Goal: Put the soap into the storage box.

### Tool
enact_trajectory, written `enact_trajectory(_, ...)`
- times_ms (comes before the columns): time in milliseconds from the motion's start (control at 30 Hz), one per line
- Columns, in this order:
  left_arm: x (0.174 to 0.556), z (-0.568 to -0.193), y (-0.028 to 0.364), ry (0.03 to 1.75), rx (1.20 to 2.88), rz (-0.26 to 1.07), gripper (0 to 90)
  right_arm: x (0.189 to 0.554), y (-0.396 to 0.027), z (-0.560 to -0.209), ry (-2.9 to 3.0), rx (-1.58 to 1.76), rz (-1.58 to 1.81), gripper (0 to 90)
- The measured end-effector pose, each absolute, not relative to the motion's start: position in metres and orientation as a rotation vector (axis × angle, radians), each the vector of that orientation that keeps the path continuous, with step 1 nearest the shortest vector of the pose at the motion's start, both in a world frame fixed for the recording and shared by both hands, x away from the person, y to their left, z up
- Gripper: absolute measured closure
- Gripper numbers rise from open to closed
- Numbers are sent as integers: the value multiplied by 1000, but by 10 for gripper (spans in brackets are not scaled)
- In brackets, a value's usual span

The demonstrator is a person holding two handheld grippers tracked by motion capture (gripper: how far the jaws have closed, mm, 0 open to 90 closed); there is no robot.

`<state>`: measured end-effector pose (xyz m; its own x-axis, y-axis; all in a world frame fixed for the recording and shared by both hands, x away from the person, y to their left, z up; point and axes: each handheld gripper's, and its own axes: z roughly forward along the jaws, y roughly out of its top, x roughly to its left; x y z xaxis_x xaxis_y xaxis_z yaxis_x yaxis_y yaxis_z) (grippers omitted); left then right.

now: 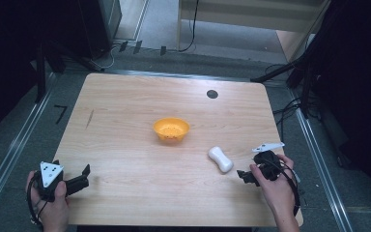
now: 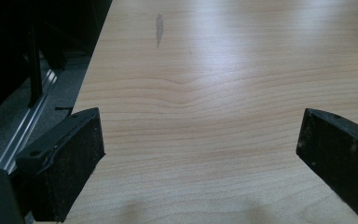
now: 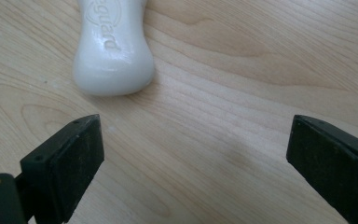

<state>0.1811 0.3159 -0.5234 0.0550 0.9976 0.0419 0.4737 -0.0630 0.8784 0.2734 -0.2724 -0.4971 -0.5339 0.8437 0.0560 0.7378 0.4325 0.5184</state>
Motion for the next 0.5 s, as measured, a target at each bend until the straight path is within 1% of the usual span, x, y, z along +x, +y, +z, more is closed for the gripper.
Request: enact_trajectory(500,181,-523,316,1508,1638,933,9,289,-250,-491,2532,1354,698,28)
